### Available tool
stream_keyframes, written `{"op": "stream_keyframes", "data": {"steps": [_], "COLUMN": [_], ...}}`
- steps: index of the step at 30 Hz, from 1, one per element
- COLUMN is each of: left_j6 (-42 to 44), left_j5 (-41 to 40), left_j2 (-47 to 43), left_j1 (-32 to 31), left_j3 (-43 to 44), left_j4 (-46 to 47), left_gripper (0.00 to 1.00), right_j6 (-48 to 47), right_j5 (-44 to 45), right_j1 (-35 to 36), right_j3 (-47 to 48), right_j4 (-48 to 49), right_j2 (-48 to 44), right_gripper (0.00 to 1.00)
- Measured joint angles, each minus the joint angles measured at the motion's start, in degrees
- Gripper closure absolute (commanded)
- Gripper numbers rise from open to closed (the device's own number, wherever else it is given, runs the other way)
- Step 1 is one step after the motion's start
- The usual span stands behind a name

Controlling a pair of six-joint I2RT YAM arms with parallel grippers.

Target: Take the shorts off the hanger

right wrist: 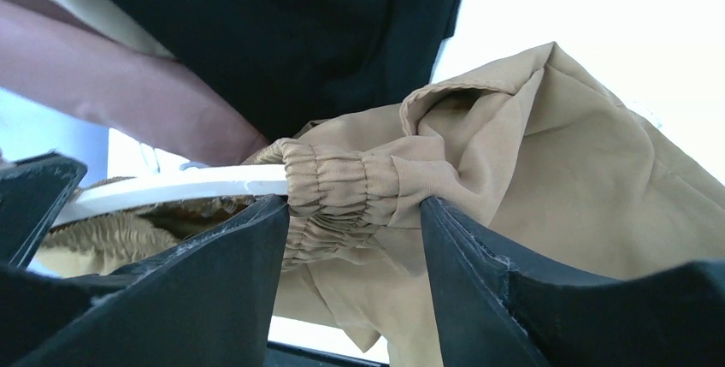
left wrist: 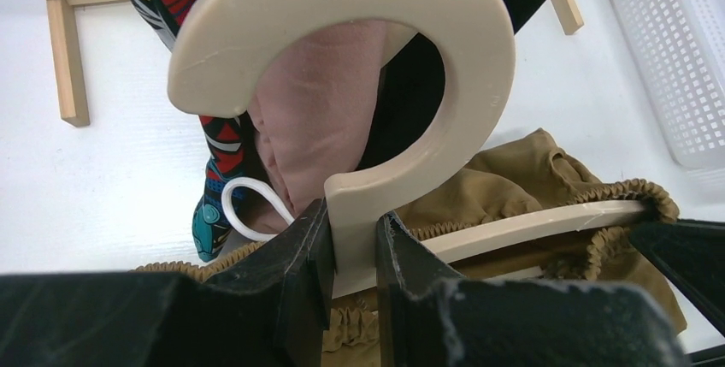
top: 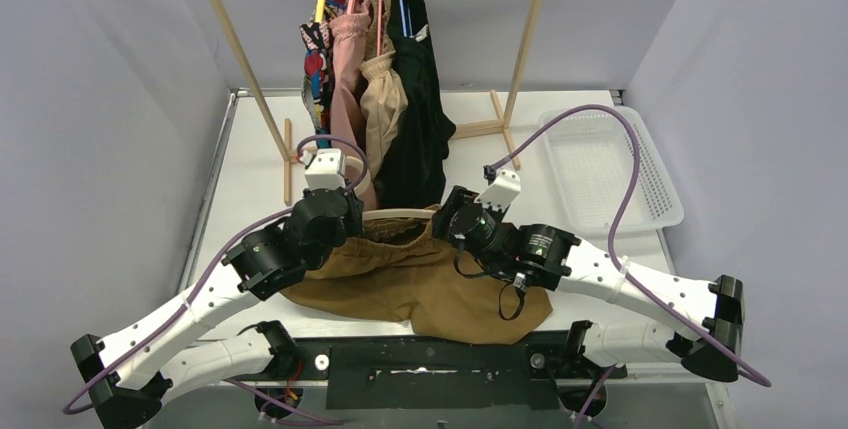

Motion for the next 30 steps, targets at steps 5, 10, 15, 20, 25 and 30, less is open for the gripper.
{"op": "stream_keyframes", "data": {"steps": [5, 10, 15, 20, 25, 30], "left_j6": [1.6, 2.3, 1.3, 0.5, 0.3, 0.3], "left_j5": [1.0, 2.2, 1.2, -1.4, -2.1, -1.8], "left_j2": [2.6, 3.7, -0.6, -3.5, -4.0, -3.5], "left_j1": [-0.2, -0.6, -0.8, -0.9, -1.0, -1.2], "left_j3": [2.1, 2.9, 1.3, 1.0, 1.0, 1.0], "left_j4": [-1.5, -2.1, -2.1, -1.9, -0.7, -0.1], "left_gripper": [1.0, 1.0, 1.0, 1.0, 1.0, 1.0], "right_j6": [3.6, 6.0, 5.3, 4.5, 4.7, 2.4], "right_j5": [2.0, 3.1, 3.8, 1.7, -2.3, -6.6], "right_j1": [-0.7, -2.8, -5.2, -8.3, -12.5, -14.3], "right_j3": [0.7, 0.7, 0.5, -5.9, -13.4, -16.2], "right_j4": [-2.5, -5.6, -7.0, -5.7, -3.8, 0.0], "right_j2": [2.9, 4.8, 4.0, -3.0, -12.0, -15.2], "right_gripper": [0.57, 0.9, 0.99, 1.0, 0.98, 0.92]}}
